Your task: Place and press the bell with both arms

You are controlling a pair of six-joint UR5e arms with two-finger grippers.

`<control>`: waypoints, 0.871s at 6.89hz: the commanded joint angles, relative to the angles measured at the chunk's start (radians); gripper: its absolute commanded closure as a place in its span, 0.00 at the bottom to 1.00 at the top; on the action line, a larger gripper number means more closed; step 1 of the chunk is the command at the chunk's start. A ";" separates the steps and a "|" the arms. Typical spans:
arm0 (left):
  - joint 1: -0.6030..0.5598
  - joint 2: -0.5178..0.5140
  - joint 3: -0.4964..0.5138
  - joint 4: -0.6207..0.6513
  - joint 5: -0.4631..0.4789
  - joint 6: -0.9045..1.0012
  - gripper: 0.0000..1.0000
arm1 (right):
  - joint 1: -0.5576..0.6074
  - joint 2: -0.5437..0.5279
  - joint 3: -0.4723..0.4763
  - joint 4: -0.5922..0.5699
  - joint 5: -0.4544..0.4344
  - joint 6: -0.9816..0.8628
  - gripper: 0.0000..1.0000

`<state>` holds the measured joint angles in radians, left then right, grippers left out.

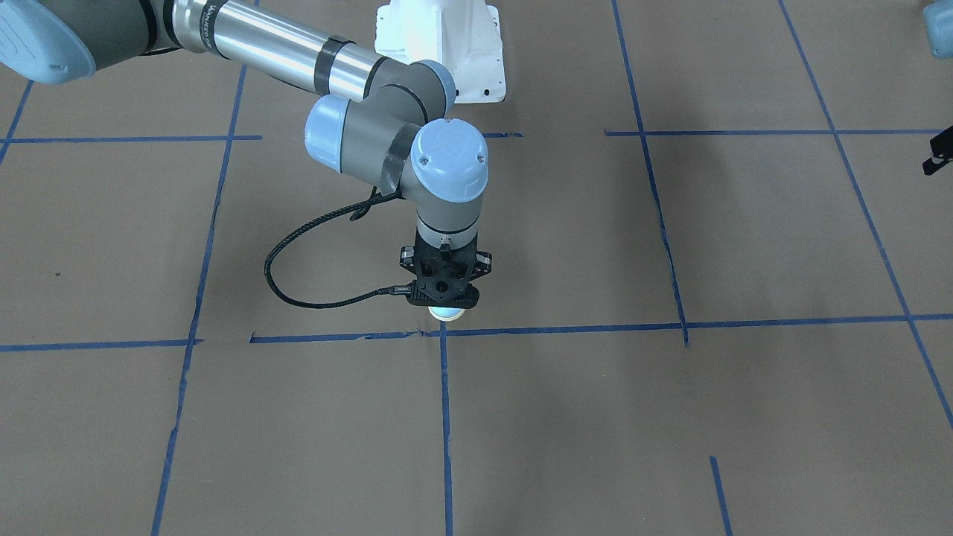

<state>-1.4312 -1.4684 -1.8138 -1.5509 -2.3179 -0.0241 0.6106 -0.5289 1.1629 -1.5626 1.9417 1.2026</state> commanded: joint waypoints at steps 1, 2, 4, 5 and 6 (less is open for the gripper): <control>0.000 -0.001 -0.001 0.000 0.000 -0.016 0.00 | 0.000 0.006 -0.017 0.039 -0.027 0.000 0.99; 0.000 -0.001 0.001 0.000 0.000 -0.016 0.00 | -0.008 0.004 -0.032 0.044 -0.027 0.000 0.98; 0.000 -0.001 0.002 0.000 0.000 -0.016 0.00 | -0.031 0.000 -0.046 0.044 -0.049 0.000 0.98; 0.000 -0.001 0.002 0.000 0.000 -0.016 0.00 | -0.034 0.000 -0.046 0.044 -0.050 0.000 0.98; 0.000 -0.001 0.002 0.000 0.000 -0.016 0.00 | -0.032 0.006 -0.043 0.044 -0.050 0.003 0.98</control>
<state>-1.4312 -1.4696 -1.8119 -1.5509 -2.3178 -0.0399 0.5823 -0.5263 1.1191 -1.5188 1.8932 1.2034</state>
